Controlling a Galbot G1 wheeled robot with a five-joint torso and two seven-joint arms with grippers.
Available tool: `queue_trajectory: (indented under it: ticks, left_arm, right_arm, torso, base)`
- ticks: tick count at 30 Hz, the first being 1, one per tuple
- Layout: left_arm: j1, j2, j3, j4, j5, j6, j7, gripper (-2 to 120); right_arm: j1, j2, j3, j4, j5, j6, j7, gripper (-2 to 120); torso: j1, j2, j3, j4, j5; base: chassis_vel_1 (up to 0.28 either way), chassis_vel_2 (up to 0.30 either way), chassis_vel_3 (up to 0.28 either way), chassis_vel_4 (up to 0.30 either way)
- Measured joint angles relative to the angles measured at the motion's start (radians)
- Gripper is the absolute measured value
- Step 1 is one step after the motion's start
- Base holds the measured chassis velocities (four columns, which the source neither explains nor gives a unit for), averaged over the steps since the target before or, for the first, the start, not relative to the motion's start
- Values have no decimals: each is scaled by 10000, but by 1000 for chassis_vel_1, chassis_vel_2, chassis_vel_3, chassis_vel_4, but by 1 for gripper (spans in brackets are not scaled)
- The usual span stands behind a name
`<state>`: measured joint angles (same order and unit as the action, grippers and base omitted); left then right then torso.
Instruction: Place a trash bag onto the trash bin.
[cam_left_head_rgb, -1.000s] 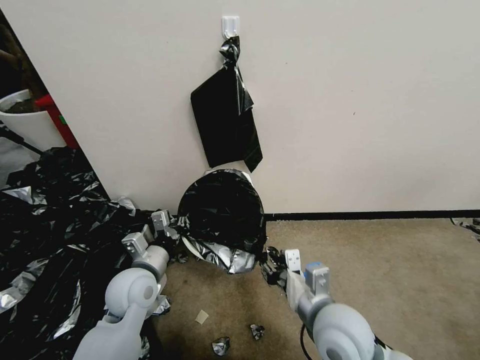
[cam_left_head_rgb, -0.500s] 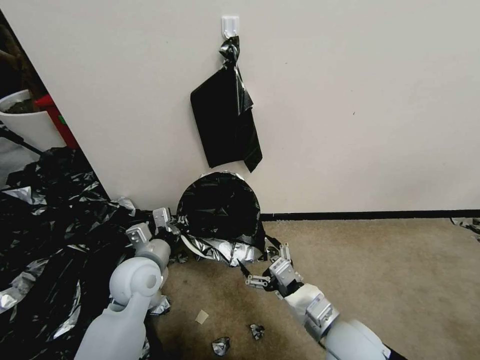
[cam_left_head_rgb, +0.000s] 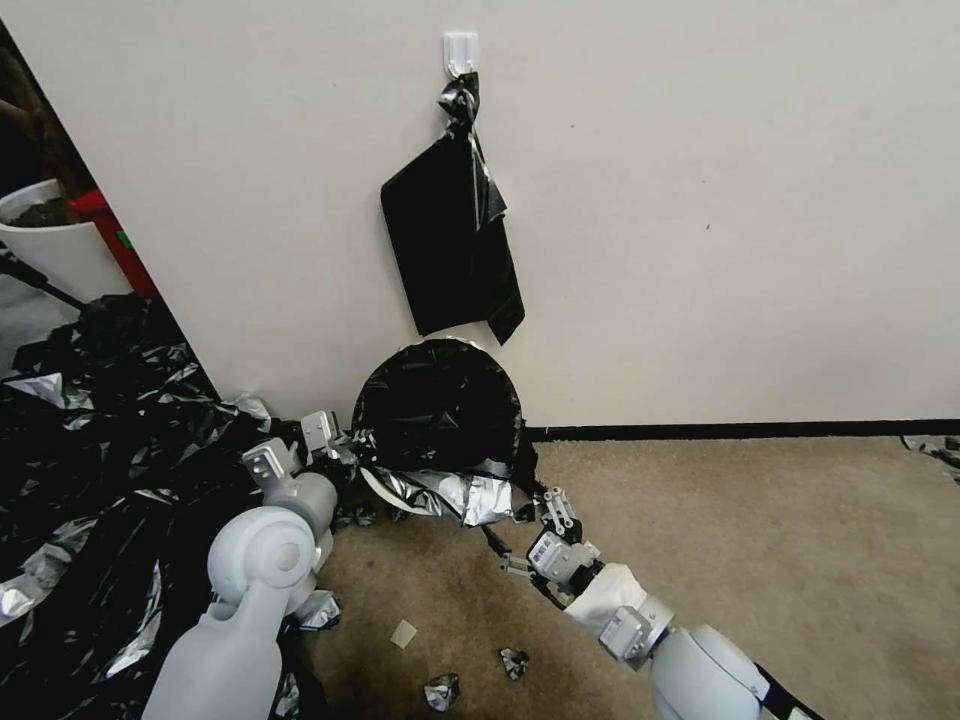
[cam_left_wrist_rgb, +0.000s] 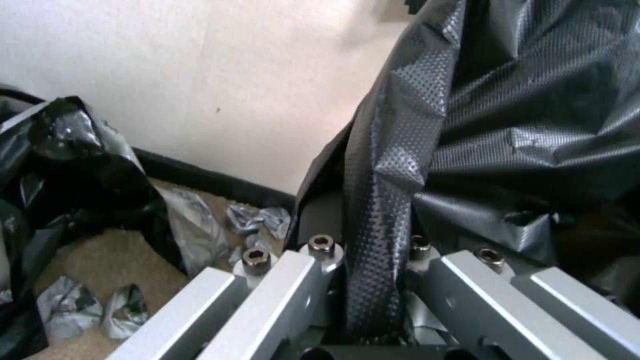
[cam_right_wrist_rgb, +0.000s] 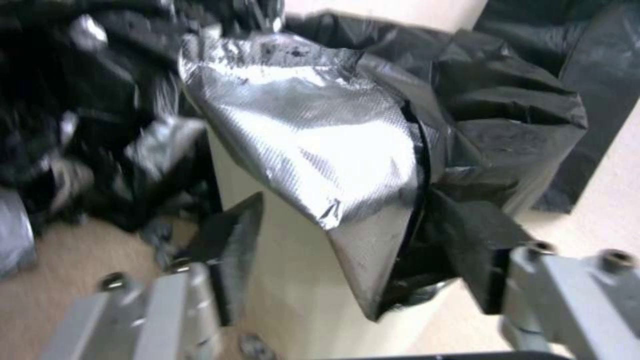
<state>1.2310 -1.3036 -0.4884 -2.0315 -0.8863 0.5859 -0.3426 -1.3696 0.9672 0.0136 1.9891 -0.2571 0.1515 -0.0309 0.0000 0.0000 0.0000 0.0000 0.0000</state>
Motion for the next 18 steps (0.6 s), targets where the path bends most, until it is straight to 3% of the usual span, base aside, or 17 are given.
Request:
queue_trajectory:
  ticks: [10, 11, 16, 18]
  left_arm:
    - [-68, 3, 49, 78, -6, 9, 14, 3]
    - [-76, 10, 44, 86, -6, 14, 18, 3]
    - [-82, 10, 58, 89, -29, 33, 15, 3]
    - [-71, 3, 69, 64, -72, 62, 15, 3]
  right_arm:
    - [196, 111, -220, -478, 1958, 1259, -641, 31]
    - [255, 134, -219, -625, 2306, 1553, -1073, 22]
    - [394, 219, -236, -881, 2541, 2029, -1826, 10]
    - [611, 367, -234, -1164, 2787, 2369, -2628, 0]
  torso:
    - [0, 0, 0, 0, 0]
    - [0, 0, 0, 1, 0]
    - [0, 0, -1, 0, 0]
    - [1, 0, 0, 0, -4]
  base:
    - [0, 0, 0, 0]
    - [0, 0, 0, 0]
    - [0, 0, 0, 0]
    - [0, 0, 0, 0]
